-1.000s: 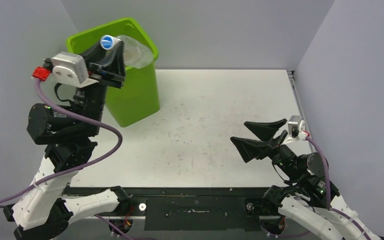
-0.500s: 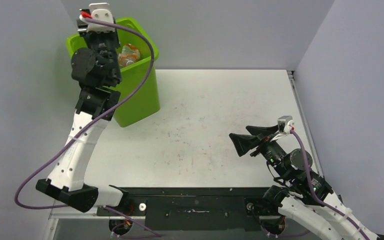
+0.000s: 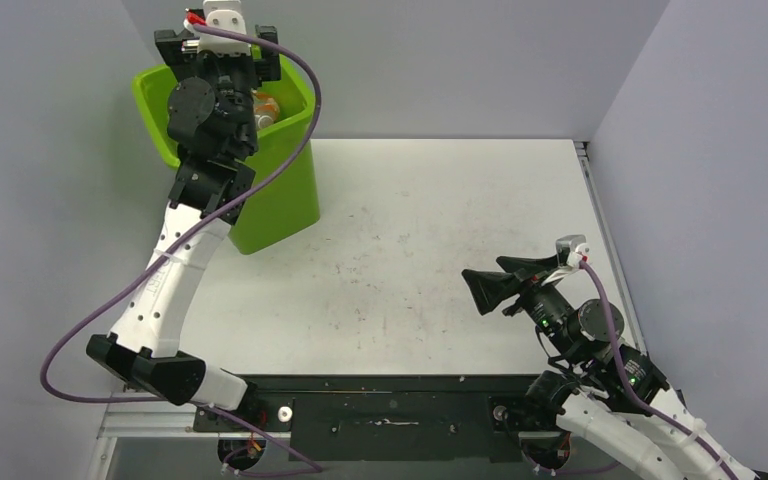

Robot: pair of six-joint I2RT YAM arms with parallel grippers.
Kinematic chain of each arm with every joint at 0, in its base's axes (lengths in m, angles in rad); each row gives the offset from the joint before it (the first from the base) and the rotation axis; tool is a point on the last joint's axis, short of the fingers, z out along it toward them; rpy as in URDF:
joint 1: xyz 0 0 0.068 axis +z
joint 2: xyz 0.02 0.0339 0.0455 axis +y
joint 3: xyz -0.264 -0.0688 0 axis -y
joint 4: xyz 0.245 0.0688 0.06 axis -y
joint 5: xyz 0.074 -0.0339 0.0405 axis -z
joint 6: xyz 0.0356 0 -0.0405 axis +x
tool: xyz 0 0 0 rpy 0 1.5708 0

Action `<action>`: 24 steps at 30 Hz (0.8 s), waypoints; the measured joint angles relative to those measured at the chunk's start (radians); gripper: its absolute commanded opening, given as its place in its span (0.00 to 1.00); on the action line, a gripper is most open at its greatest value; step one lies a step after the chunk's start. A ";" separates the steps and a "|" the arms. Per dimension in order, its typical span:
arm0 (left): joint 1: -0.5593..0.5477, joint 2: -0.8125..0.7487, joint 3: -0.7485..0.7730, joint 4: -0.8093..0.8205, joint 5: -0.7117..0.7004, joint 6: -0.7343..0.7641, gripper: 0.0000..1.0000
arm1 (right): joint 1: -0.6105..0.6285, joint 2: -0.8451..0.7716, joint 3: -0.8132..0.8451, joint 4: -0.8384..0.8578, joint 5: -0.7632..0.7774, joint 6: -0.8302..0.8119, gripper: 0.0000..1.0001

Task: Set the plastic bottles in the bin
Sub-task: Place the plastic bottle in the trash bin, then reset both arms

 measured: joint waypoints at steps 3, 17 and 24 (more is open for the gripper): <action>-0.046 -0.010 0.024 -0.014 0.008 -0.002 0.96 | 0.000 0.002 0.000 0.002 0.000 0.000 0.90; -0.634 -0.380 -0.435 -0.215 -0.192 -0.128 0.96 | 0.000 0.120 0.016 0.023 0.150 0.154 0.90; -0.763 -0.389 -0.634 -0.461 -0.338 -0.407 0.96 | 0.000 0.127 0.017 0.036 0.334 0.264 0.90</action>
